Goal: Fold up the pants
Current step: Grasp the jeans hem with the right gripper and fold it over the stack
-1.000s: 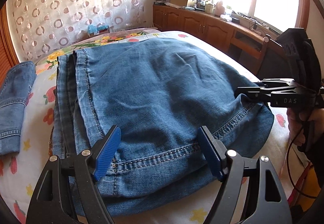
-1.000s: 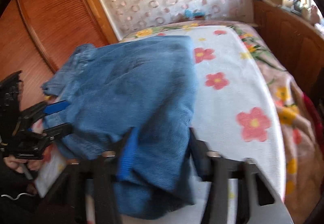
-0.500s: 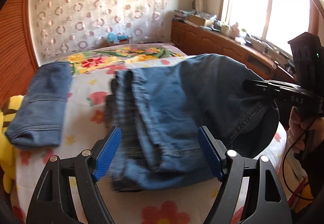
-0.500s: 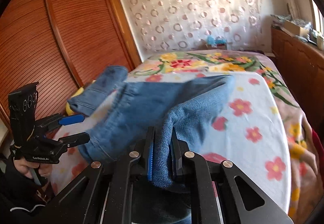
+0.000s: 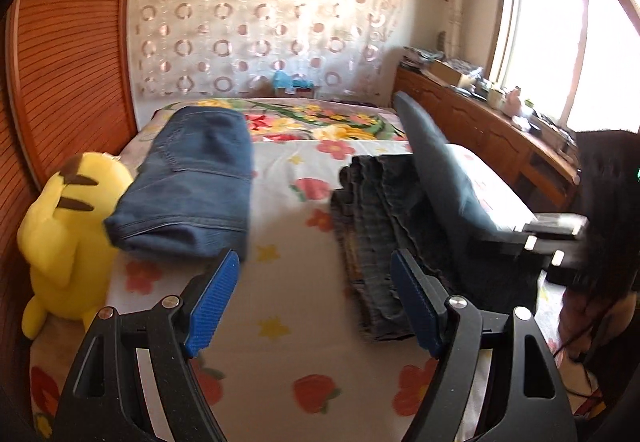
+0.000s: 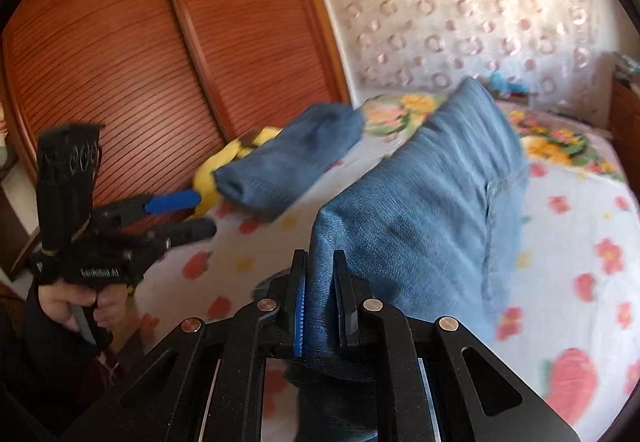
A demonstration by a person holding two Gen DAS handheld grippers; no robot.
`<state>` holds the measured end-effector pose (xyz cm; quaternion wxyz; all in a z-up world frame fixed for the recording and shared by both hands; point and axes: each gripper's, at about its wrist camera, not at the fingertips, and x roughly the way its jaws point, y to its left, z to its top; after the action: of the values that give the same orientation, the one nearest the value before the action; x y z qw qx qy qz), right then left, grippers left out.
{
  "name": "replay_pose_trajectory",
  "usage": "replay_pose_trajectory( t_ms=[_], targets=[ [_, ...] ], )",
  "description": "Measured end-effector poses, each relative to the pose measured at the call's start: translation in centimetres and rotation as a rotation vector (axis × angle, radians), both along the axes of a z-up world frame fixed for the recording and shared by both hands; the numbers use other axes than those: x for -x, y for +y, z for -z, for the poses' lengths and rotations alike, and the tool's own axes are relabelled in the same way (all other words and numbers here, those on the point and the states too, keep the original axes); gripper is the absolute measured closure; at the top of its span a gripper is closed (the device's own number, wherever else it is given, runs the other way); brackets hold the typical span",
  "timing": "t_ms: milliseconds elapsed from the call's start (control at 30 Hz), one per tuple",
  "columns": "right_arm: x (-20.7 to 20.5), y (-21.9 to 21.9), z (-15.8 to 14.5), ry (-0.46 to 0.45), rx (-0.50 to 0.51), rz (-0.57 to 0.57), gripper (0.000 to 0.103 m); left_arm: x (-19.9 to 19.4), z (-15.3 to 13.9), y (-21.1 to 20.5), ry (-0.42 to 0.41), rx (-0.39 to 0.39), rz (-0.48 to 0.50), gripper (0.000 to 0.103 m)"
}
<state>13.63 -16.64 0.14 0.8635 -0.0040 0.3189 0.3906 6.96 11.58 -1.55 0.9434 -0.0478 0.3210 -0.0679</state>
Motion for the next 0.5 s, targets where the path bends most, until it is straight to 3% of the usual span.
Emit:
replay_pose_trajectory(
  t_ms=[67, 333, 500],
  targets=[
    [-0.8, 1.3, 1.7, 0.061, 0.003, -0.043, 0.092, 0.0, 0.2, 0.7, 0.004, 0.002, -0.016, 0.024],
    [-2.9, 1.7, 3.2, 0.084, 0.024, -0.041, 0.090, -0.4, 0.6, 1.1, 0.007, 0.007, -0.033, 0.024],
    [-2.4, 2.2, 1.0, 0.058, 0.044, -0.043, 0.070, -1.0, 0.5, 0.2, 0.012, 0.006, -0.010, 0.024]
  ],
)
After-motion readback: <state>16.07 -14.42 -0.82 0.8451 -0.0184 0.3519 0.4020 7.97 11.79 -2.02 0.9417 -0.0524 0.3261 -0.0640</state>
